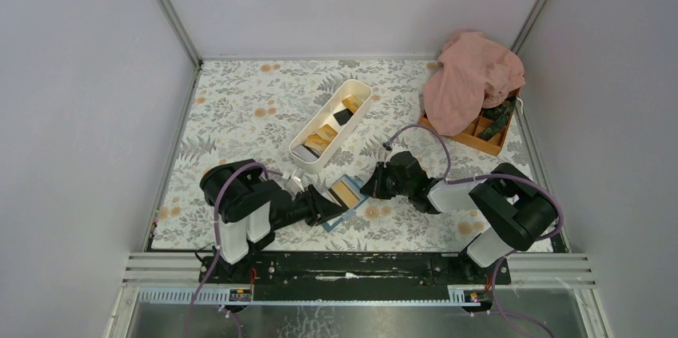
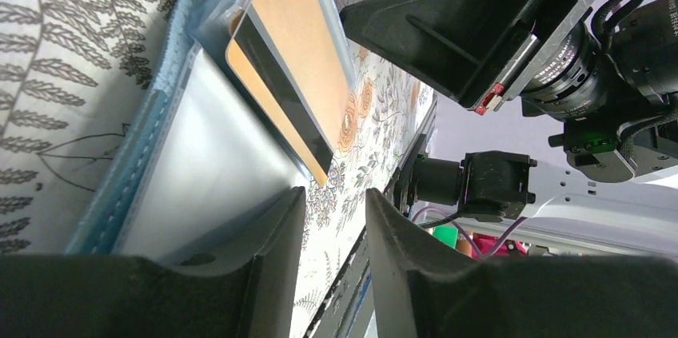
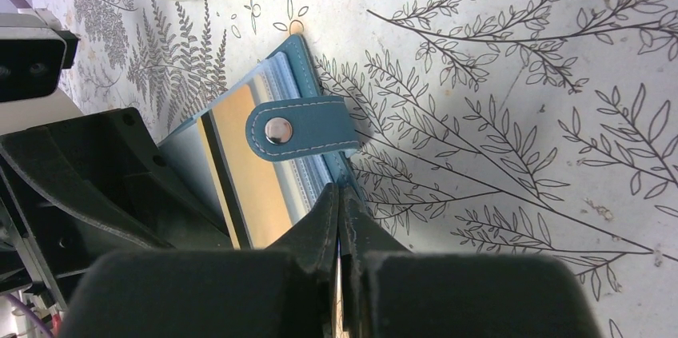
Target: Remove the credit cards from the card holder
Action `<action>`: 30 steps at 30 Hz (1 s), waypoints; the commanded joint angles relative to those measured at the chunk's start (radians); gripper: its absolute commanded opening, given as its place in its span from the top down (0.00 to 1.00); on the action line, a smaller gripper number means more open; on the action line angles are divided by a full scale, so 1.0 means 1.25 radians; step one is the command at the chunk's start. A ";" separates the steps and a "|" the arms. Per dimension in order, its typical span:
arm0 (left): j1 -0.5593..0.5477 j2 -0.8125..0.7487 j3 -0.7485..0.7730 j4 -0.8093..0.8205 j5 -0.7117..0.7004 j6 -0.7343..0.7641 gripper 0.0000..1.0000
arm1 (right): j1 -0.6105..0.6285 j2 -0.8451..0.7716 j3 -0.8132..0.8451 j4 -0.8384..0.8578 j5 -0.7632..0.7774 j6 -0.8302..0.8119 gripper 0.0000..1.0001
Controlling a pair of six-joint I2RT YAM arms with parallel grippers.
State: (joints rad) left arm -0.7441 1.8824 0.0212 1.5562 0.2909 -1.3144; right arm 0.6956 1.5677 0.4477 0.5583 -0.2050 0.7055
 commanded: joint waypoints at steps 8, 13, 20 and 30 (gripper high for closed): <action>0.006 0.032 0.005 0.032 -0.049 0.022 0.55 | -0.006 0.036 -0.021 -0.084 0.022 -0.020 1.00; 0.007 0.021 0.013 0.031 -0.071 0.027 0.63 | -0.005 0.041 -0.021 -0.083 0.023 -0.020 1.00; 0.011 0.040 0.020 0.031 -0.068 0.022 0.77 | -0.005 0.052 -0.016 -0.081 0.020 -0.021 1.00; 0.013 0.062 0.024 0.034 -0.067 0.012 0.99 | -0.005 0.066 -0.012 -0.077 0.014 -0.022 1.00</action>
State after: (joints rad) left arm -0.7383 1.9461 0.0471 1.5585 0.2214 -1.3113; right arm 0.6907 1.5917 0.4484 0.5953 -0.2283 0.7094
